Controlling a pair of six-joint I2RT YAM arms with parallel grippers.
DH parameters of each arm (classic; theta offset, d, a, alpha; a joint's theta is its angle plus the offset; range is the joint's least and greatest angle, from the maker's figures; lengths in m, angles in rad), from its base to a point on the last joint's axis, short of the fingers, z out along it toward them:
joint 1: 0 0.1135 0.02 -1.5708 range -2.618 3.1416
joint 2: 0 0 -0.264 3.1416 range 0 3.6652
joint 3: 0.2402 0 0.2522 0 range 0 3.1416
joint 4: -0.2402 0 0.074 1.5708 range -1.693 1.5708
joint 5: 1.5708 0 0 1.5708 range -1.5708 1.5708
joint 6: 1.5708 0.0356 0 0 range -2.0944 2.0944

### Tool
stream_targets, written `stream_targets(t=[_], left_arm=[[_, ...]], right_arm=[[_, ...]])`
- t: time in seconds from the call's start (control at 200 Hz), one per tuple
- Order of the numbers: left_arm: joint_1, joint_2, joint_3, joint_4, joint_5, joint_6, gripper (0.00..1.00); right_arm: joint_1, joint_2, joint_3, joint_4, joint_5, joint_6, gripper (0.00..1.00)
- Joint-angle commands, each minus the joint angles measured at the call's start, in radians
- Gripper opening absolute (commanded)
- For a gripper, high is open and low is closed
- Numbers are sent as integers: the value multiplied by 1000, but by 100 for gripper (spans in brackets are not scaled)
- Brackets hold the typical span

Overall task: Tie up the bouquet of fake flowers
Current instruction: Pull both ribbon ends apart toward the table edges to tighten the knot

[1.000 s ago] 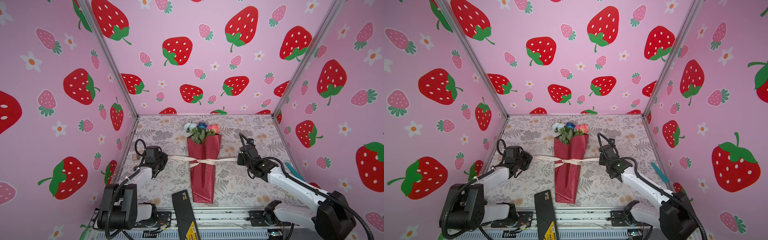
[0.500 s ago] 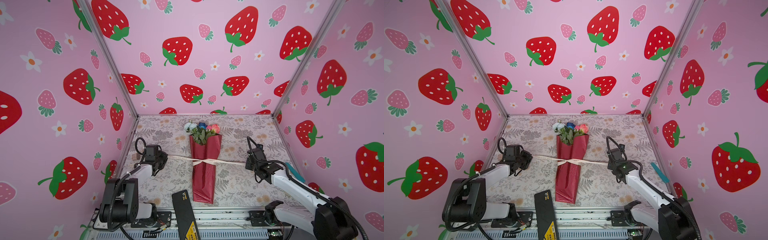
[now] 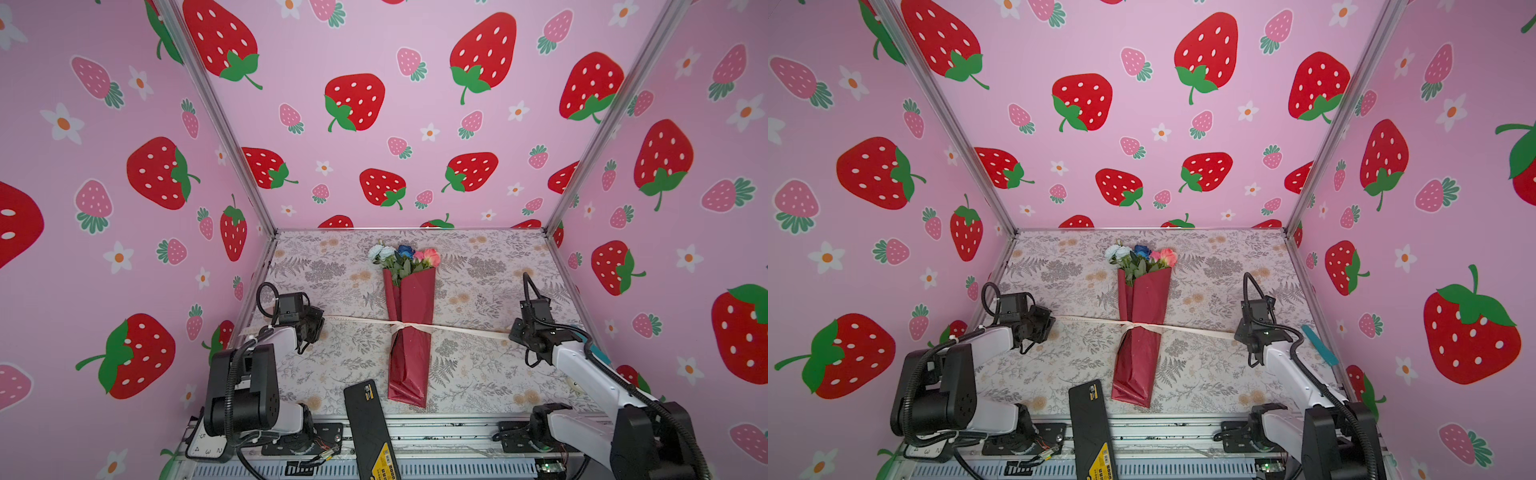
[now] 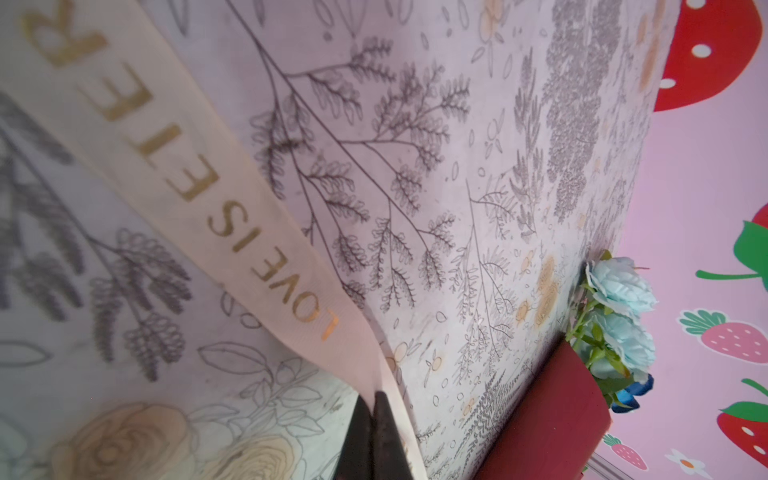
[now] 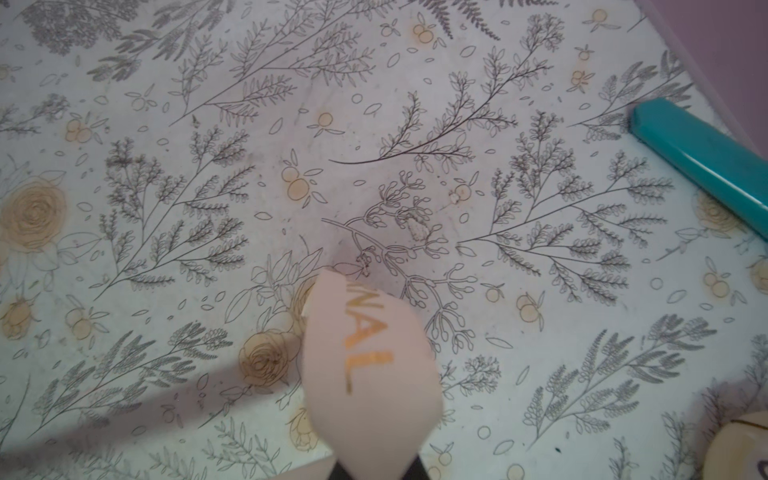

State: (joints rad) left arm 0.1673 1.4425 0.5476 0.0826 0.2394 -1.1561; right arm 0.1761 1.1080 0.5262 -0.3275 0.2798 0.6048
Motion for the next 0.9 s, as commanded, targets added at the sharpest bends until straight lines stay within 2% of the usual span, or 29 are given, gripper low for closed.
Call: stream_targets(t=[0.0,0.415,0.76,0.895], left_arm=[[46,-7,-9,-15,-26,-5,0],[164,13,-17,-50,-27,29,0],[288,47,-34,-35,-16,32,0],[301,46,-29,-38,-18,46,0]], right_arm=[[-69,-16,-9,29,-13,-34,0],[-398,88,79,132,-114,-150,0],[-576,141,160,169,-143,-186,0],[-610,140,173,181,-187,-200,0]])
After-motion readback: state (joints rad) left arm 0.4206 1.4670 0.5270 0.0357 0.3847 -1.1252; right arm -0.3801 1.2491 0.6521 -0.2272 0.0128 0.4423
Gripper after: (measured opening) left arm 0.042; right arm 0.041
